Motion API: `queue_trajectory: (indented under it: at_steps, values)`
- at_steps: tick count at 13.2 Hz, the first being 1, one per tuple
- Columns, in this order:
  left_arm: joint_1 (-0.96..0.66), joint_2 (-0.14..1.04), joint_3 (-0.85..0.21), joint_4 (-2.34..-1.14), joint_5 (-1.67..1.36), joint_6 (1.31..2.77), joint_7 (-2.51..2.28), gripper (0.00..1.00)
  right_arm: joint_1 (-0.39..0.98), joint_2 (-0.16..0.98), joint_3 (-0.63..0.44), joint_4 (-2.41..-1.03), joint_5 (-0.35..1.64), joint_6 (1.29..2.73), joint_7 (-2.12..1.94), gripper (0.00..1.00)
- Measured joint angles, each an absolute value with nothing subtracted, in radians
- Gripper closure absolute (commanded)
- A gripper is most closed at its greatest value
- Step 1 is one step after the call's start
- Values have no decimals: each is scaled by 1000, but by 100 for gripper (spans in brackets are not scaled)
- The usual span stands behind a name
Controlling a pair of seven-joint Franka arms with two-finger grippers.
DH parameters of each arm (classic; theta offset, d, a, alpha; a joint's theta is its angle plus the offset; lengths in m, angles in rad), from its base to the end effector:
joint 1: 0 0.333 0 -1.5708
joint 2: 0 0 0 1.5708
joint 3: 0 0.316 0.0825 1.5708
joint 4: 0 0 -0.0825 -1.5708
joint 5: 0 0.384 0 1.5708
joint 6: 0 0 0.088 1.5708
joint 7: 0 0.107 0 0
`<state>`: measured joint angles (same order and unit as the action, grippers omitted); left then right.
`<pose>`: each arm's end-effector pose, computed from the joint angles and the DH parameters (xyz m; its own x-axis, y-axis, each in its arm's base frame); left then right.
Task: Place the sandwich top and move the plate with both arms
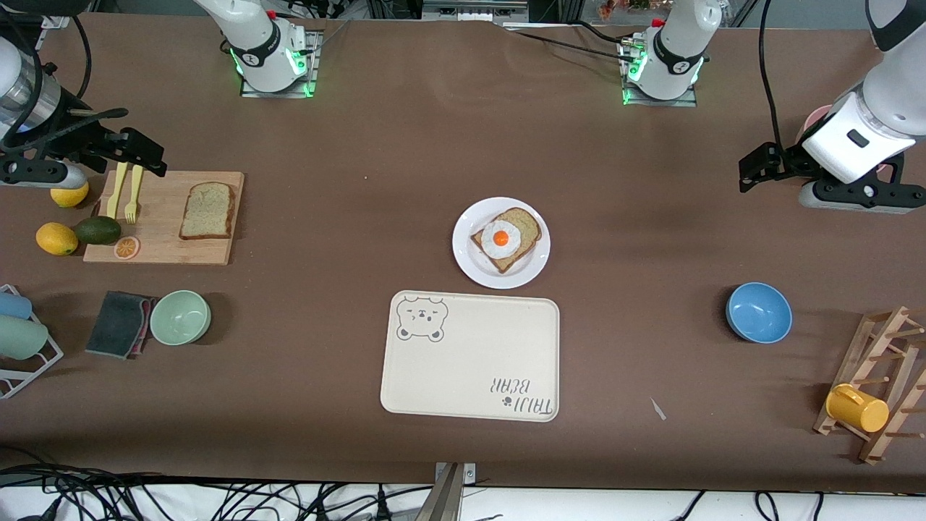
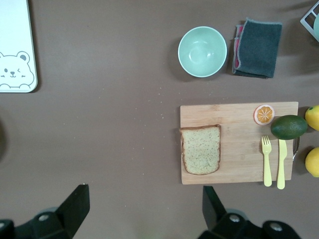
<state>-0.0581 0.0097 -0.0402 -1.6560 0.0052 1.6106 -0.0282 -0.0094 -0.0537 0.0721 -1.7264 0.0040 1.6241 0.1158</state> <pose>0.5550 -0.0541 0.5822 0.9960 -0.0701 -0.0549 -0.0706 -0.9975 -0.0063 0.5374 0.0351 0.5848 0.9974 -0.0537 -0.0484 -0.0534 -0.9986 0.0055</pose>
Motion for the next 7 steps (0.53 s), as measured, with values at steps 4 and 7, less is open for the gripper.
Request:
queue_trajectory:
  at_steps: [4, 7]
  values:
    - [-58, 10, -40, -1656, 5, 1611, -28, 0, -9, -54, 76, -1729, 4, 1616, 116, 0]
    - [-58, 10, -40, -1656, 5, 1611, -28, 0, -9, -53, 77, -1729, 4, 1615, 116, 0]
